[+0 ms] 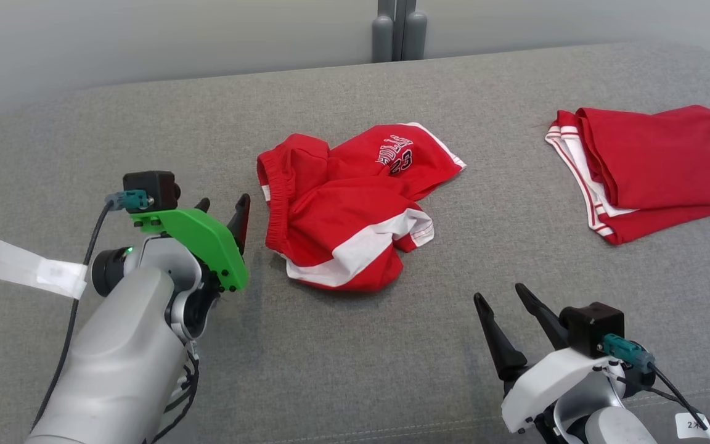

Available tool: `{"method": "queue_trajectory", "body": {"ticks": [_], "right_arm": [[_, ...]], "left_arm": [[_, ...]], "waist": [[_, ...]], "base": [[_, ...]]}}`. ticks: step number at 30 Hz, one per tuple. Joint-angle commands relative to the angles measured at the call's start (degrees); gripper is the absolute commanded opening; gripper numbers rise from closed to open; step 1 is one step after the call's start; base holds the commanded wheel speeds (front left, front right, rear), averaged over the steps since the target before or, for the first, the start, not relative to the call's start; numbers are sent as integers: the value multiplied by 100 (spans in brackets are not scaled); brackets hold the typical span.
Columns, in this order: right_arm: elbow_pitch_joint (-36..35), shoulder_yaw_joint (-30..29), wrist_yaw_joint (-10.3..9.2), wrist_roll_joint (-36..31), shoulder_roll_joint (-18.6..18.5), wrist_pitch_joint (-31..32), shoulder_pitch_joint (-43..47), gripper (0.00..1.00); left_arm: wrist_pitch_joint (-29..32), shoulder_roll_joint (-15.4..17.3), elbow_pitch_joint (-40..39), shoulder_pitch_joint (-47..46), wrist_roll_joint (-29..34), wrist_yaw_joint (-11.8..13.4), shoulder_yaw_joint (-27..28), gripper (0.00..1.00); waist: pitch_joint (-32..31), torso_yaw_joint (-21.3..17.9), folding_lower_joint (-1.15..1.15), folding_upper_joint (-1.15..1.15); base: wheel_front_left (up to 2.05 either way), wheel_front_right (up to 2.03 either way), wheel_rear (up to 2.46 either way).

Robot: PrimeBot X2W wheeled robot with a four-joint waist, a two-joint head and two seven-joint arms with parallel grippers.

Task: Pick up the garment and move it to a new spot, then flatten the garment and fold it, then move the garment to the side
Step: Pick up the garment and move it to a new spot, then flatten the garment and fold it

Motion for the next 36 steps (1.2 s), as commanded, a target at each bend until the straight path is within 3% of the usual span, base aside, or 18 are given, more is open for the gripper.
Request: {"method": "queue_trajectory", "body": {"ticks": [1,8,19,20,21,30,36], "right_arm": [[-28,-21,-6,3,-2,20,41,100],[-116,-69,-6,-17,-2,37,61,100],[-178,-81,-6,-20,-2,-4,-66,100],[-172,-84,-6,-12,-2,-15,-73,100],[-162,-92,-6,-8,-2,-16,-75,100],[-82,-157,-6,48,-1,-83,-12,100],[-57,-181,-6,51,-2,-87,41,100]], "left_arm": [[53,28,-41,127,-5,-33,-47,100],[274,-38,-229,440,40,-107,-293,100],[346,-61,-233,422,97,-27,-414,100],[375,-53,-223,408,84,-32,-416,42],[369,-47,-222,392,76,-52,-420,0],[-270,148,-956,451,-407,17,278,0],[-231,483,-1798,686,-386,556,485,0]], "waist": [[-75,59,0,0],[14,-21,0,0],[304,-270,0,0],[321,-288,0,0],[335,-301,0,0],[243,-263,0,0],[116,-172,0,0]], "base": [[0,0,0],[0,0,0],[0,0,0],[0,0,0],[0,0,0],[0,0,0],[0,0,0]]}}
